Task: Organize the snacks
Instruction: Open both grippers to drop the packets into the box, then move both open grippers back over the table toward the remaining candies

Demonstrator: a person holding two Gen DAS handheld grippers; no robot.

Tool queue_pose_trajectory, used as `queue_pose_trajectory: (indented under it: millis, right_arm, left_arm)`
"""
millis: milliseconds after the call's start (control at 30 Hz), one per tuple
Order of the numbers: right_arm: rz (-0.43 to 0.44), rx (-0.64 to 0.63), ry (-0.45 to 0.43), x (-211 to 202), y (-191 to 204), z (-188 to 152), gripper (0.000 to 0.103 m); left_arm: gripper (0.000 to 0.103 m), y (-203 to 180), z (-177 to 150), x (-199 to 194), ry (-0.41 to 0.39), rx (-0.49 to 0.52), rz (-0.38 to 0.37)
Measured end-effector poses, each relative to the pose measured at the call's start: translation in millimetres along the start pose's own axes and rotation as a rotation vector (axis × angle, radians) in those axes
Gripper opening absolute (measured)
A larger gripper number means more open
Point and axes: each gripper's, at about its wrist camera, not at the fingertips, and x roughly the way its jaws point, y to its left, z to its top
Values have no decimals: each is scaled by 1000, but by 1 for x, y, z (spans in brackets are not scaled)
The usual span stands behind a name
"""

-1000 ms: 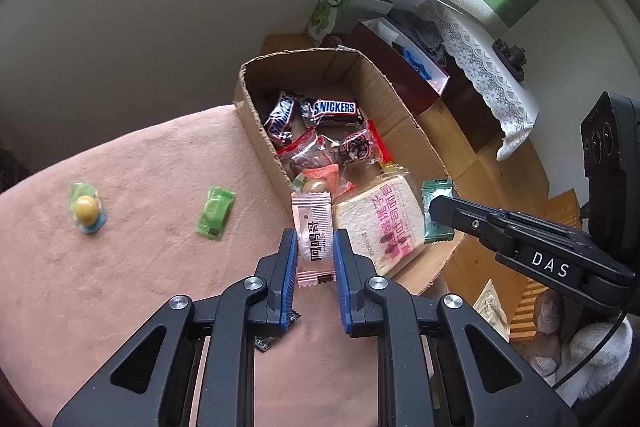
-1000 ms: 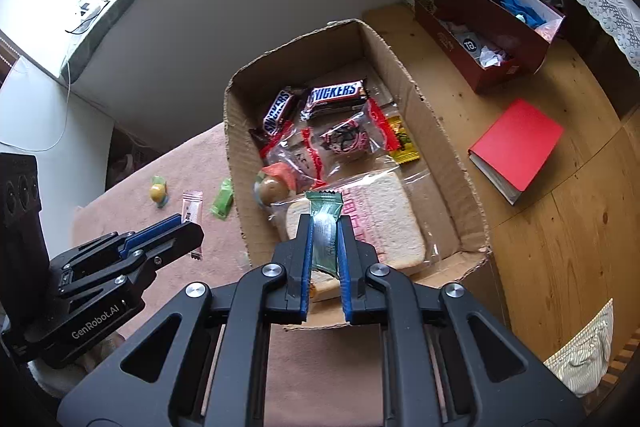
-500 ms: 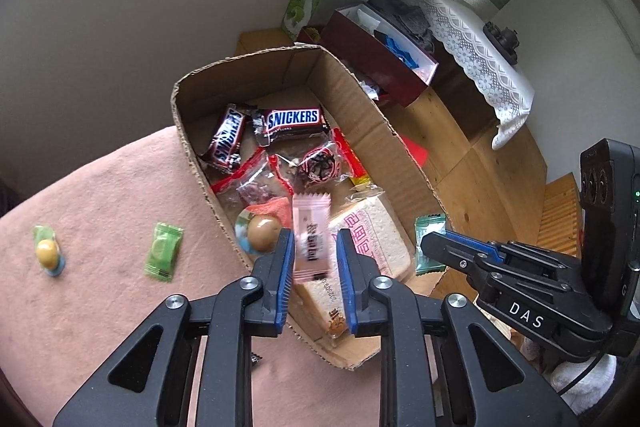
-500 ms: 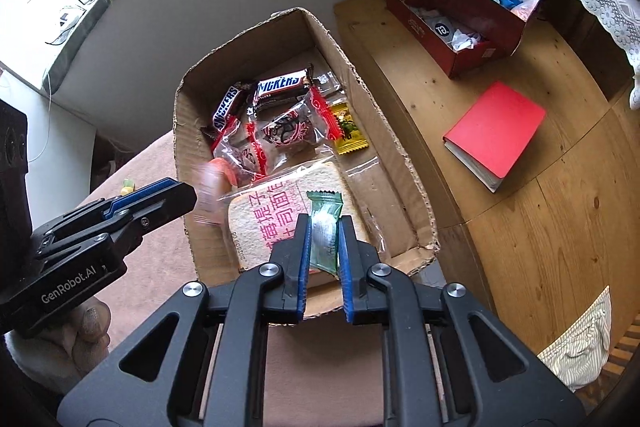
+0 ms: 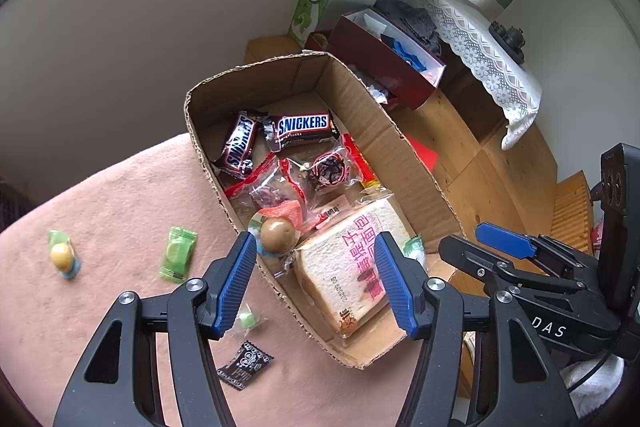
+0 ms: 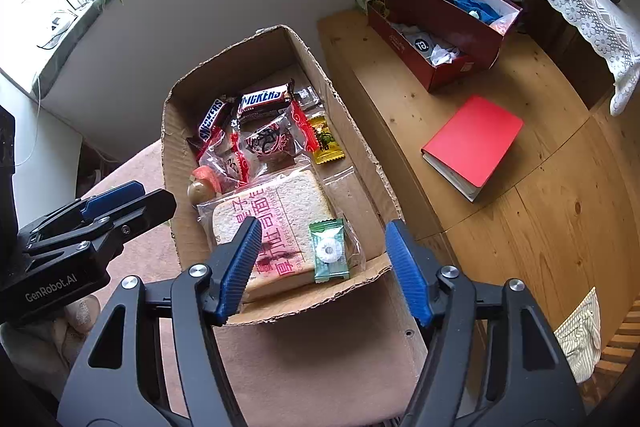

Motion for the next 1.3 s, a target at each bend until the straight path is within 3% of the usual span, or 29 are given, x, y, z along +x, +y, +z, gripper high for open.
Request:
queue_pose_trajectory:
  millis: [467,767,1100,1300]
  right_arm:
    - [37,-42,-57,-14,22,-14,68]
    - [78,-141,-129,-33,58,-33,75]
    - [139,-260,-38,-32,117,-62,75]
    - [187,-206,4,-14,140,-58,75]
  left_arm:
    - [61,17,-11,-23,-28,-24,26]
    - [61,65,-32,-47,-45,-105,69]
    - [61,136,-64,-75,-60,-234,144]
    - [61,164,-79,-81,-66,-275,162]
